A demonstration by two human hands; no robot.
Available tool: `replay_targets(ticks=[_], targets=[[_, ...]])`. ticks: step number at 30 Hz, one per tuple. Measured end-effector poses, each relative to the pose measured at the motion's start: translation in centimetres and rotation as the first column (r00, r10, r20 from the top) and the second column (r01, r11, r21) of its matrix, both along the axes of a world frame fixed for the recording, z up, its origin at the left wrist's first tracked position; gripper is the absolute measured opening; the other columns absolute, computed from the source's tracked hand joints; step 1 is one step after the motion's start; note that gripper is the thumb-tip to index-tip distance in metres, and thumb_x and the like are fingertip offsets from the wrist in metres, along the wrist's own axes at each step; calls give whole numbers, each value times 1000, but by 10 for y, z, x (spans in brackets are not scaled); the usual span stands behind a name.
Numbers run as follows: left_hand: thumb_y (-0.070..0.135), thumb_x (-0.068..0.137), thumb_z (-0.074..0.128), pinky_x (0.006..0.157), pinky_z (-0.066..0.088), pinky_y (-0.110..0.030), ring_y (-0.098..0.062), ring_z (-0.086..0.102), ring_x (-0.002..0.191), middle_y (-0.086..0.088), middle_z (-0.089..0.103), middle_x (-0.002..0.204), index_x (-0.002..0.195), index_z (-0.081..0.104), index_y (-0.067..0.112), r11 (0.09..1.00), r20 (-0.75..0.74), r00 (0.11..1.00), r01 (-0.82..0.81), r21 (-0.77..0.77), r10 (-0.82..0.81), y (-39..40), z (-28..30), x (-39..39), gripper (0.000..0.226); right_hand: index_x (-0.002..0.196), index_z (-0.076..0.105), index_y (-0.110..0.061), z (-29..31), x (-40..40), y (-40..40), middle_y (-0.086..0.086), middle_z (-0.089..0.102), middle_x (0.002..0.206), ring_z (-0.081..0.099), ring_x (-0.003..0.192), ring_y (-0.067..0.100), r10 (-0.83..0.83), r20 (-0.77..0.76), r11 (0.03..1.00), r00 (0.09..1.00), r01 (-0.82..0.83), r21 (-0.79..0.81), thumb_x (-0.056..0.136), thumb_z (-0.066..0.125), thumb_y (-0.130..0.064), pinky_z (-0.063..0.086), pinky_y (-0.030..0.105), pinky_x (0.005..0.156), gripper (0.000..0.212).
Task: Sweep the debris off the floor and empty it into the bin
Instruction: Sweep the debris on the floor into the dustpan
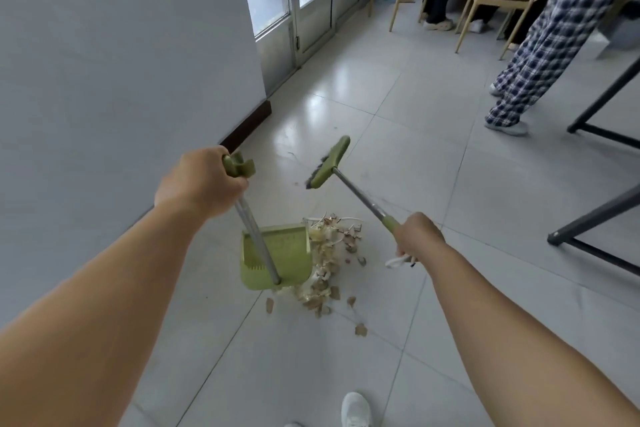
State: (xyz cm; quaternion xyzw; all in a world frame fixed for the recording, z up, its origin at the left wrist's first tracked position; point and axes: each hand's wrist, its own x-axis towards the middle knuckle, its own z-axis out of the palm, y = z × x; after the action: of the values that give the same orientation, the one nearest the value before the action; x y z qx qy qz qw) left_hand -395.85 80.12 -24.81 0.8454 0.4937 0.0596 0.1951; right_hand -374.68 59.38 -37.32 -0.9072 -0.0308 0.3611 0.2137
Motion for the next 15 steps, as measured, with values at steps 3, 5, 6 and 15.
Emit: replay_targets(ticks=[3,5,6,15], targets=[[27,79,68,69,57,-39,-27,62,69,-3,62,75,76,59,21,1000,-6,1000,12,6,-12,-12,2,11,11,80,53,-3,6,12,-12,12,52,74,47,57,21,-12,-72,999,997,14,35,91,50,-13,38,24,48,15],[27,80,68,66,55,-37,-24,61,69,-2,61,75,79,61,22,999,-13,999,33,11,-33,-20,2,21,9,89,50,-3,13,28,-19,10,48,73,47,60,20,30,-9,999,1000,-30,-44,93,50,-19,40,25,52,16],[27,80,68,66,55,-37,-23,61,69,-1,62,75,81,62,23,999,-16,999,44,11,-44,-25,2,27,8,91,49,-4,15,37,-25,9,47,73,48,60,20,89,43,989,995,-83,-118,93,49,-23,40,25,53,20],[28,82,70,61,48,-33,-22,58,68,1,59,73,88,64,19,993,-48,993,112,44,-110,-50,-7,54,13,108,53,-7,-8,61,-72,7,50,74,51,57,18,271,-18,849,963,-247,-467,89,47,-12,36,24,43,21]])
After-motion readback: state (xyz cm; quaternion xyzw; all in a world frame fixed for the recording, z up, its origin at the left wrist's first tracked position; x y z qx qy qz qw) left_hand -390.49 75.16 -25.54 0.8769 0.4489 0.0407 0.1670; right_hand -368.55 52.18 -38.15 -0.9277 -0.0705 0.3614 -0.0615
